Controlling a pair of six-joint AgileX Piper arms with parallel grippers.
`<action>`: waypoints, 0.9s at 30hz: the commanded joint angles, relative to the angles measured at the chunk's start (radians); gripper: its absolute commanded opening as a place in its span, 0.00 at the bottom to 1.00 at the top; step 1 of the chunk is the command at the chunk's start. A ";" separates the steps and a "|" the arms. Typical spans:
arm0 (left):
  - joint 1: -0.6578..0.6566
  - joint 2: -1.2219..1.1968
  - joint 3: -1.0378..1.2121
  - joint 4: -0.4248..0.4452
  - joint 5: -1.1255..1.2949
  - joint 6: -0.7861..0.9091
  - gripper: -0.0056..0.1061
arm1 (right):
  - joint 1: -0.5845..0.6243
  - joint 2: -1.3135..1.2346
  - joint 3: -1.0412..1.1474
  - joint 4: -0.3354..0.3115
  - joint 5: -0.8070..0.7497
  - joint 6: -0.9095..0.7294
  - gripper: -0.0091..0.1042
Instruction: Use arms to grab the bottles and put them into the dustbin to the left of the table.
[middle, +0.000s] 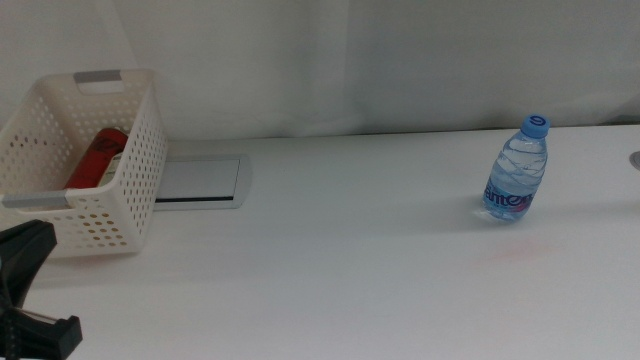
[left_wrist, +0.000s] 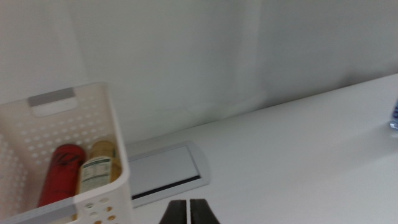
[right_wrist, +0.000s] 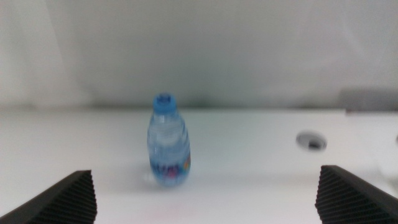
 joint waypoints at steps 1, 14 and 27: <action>-0.027 0.003 0.004 -0.007 -0.001 0.002 0.03 | 0.001 0.063 -0.014 0.002 0.036 -0.012 0.91; -0.056 0.003 0.004 -0.007 -0.001 0.016 0.03 | 0.001 0.364 -0.014 0.112 0.044 -0.118 0.91; -0.056 0.003 0.004 -0.007 -0.001 0.016 0.03 | 0.047 0.520 0.097 0.199 -0.256 -0.220 0.91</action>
